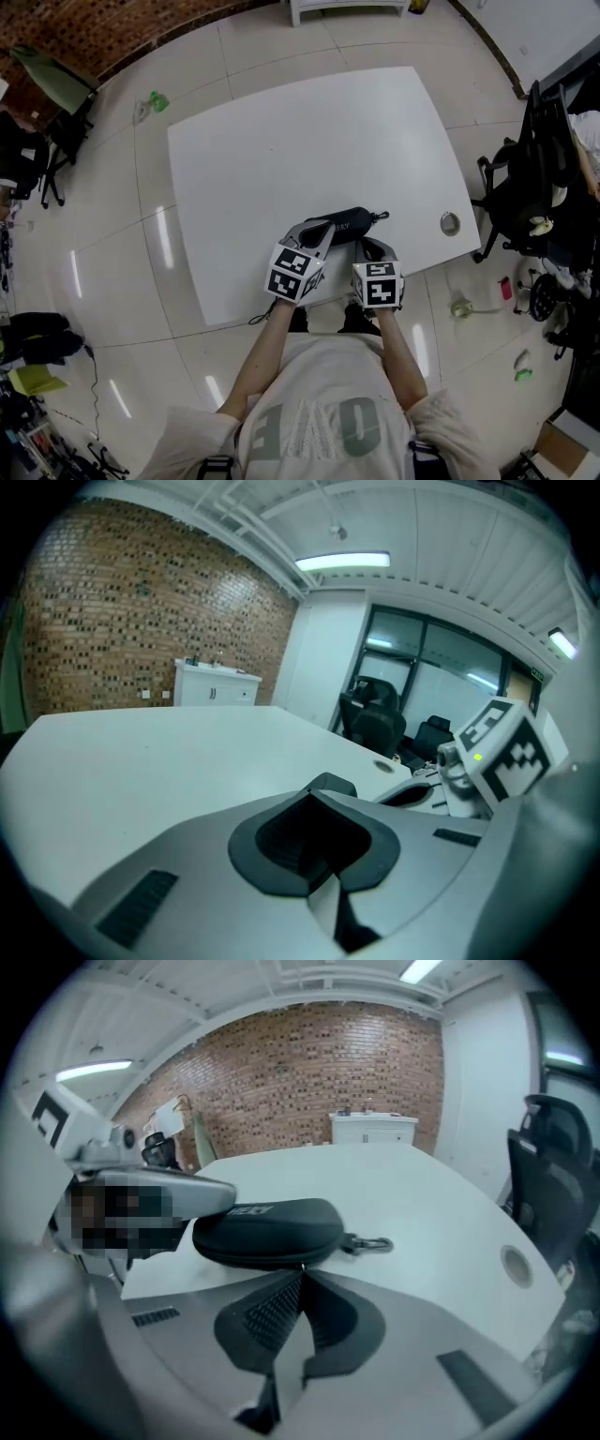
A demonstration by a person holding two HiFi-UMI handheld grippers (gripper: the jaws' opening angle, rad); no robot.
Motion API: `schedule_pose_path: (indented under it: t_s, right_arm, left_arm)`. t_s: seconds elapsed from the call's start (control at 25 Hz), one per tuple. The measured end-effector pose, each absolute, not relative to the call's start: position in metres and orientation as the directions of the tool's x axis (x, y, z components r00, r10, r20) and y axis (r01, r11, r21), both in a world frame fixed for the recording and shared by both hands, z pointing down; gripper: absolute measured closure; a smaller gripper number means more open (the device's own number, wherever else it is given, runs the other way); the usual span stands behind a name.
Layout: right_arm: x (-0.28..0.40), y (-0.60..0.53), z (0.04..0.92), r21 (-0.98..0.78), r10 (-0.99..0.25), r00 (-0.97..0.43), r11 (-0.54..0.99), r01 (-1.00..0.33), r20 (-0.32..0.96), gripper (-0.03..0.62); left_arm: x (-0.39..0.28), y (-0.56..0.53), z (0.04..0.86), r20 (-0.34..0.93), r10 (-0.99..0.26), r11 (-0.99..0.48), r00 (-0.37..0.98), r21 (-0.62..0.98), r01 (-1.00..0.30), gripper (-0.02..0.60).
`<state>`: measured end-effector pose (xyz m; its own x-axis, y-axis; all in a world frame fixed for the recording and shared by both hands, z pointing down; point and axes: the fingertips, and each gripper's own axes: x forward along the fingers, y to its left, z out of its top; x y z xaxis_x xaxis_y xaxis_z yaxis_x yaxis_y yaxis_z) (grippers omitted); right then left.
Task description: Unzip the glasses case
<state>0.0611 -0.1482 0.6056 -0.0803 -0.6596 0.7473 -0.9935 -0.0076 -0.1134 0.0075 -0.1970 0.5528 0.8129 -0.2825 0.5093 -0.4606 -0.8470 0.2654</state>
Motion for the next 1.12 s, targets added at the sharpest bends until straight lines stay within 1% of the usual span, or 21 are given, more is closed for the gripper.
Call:
schedule_pose_path:
  t_s: [0.08,0.16,0.24,0.32,0.44,0.52,0.88,1.12]
  right_arm:
    - [0.079,-0.149,0.608,-0.117,-0.657,-0.064,-0.038,-0.992,0.751,0.594]
    - [0.077,-0.149,0.606,-0.102,-0.654,-0.073,-0.006,-0.995,0.753,0.594]
    - [0.067,-0.146,0.604,-0.113,-0.652,-0.112,0.041,-0.993,0.75,0.594]
    - [0.051,-0.139,0.604,-0.13,-0.636,-0.172,0.112,-0.985,0.752,0.594]
    - [0.013,-0.131,0.6,-0.128,-0.6,-0.273,0.273,-0.953,0.752,0.594]
    - [0.001,-0.128,0.599,-0.114,-0.582,-0.305,0.341,-0.933,0.754,0.594]
    - [0.045,-0.129,0.606,-0.014,-0.555,-0.27,0.421,-0.907,0.787,0.594]
    - [0.077,-0.15,0.61,-0.014,-0.56,-0.285,0.439,-0.899,0.778,0.594]
  left_arm:
    - [0.008,-0.196,0.554,0.505,-0.294,-0.842,0.812,0.265,-0.47,0.58]
    - [0.009,-0.197,0.554,0.512,-0.312,-0.833,0.8,0.258,-0.49,0.58]
    - [0.007,-0.2,0.551,0.528,-0.339,-0.82,0.779,0.241,-0.52,0.58]
    - [0.009,-0.198,0.546,0.538,-0.355,-0.813,0.765,0.227,-0.537,0.58]
    - [0.017,-0.189,0.547,0.552,-0.348,-0.804,0.758,0.241,-0.544,0.58]
    - [0.016,-0.185,0.551,0.556,-0.359,-0.794,0.75,0.24,-0.558,0.58]
    - [0.019,-0.179,0.555,0.55,-0.4,-0.746,0.733,0.27,-0.609,0.58]
    - [0.027,-0.18,0.559,0.545,-0.455,-0.695,0.705,0.278,-0.663,0.58]
